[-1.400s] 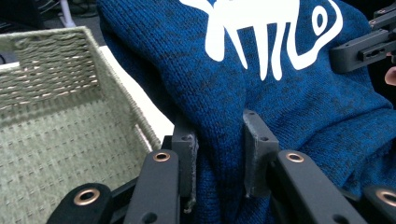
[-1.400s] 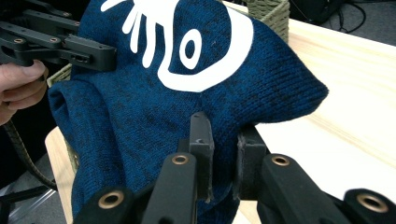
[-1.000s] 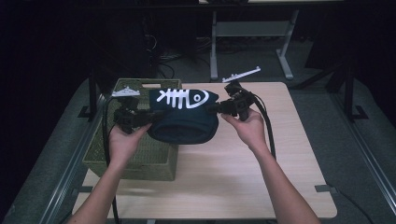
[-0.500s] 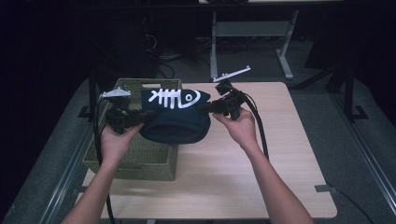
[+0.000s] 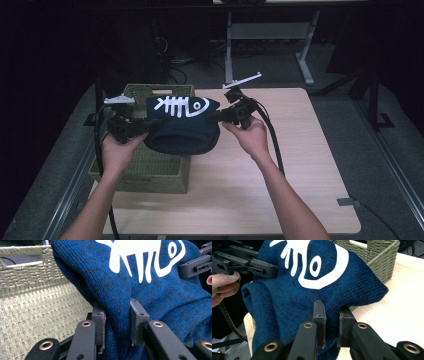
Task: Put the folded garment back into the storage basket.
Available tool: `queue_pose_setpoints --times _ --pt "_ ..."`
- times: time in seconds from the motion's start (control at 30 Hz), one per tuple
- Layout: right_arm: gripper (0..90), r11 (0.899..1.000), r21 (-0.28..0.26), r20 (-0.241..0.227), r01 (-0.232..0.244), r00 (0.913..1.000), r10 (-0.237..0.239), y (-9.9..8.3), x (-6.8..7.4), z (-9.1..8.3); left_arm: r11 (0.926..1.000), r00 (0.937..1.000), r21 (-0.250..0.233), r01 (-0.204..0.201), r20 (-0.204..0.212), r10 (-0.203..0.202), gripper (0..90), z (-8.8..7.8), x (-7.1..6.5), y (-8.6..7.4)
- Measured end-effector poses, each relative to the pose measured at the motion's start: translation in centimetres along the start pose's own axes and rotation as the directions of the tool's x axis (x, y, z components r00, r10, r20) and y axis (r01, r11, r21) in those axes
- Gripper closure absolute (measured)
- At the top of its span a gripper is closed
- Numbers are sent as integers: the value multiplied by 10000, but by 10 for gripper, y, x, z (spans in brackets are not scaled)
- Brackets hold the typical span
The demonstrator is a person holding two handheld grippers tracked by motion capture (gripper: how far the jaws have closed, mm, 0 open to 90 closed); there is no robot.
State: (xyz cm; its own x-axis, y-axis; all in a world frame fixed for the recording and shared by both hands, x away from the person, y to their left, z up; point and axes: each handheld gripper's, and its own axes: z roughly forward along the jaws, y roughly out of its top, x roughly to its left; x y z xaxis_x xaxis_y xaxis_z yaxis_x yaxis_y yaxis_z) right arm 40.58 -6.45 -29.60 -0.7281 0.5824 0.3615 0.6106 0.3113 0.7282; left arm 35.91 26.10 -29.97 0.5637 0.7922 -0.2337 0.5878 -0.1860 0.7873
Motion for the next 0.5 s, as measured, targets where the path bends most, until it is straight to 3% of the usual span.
queue_pose_setpoints --times 0.5 --pt "799 9998 76 -146 197 9997 -195 11 13 24 9998 9995 73 170 -270 -168 703 -15 20 -4"
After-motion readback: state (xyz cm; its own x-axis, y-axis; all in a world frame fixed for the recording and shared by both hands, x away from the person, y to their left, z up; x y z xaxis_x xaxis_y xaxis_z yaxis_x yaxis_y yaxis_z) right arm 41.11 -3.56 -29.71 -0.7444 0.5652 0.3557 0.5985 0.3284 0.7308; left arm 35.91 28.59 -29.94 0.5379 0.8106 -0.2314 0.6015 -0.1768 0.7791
